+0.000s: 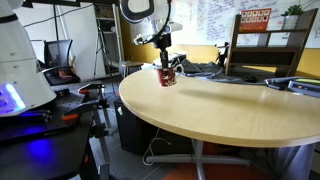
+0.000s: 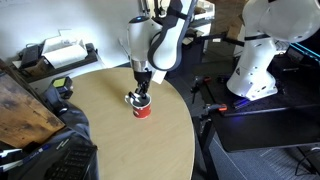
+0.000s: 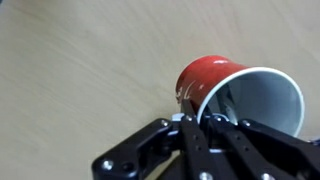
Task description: Move the maroon mug to the left
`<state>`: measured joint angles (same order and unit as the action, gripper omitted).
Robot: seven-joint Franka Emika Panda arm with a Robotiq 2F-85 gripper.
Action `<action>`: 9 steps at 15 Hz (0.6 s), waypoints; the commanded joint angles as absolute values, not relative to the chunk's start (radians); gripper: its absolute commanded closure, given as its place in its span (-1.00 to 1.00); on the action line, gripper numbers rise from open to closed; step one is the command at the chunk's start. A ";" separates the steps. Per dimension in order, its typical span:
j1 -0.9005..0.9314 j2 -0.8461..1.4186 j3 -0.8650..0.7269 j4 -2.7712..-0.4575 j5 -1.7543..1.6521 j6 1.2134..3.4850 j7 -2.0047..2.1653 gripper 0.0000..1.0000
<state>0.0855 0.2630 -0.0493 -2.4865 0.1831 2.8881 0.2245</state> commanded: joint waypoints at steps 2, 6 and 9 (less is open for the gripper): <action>0.122 0.271 -0.038 -2.380 0.097 2.725 0.263 0.95; 0.167 0.297 -0.004 -2.323 0.028 2.643 0.287 0.95; 0.175 0.323 0.040 -2.307 0.045 2.635 0.263 0.95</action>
<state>0.1782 0.3040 0.0166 -2.3368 0.0510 2.6708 0.2744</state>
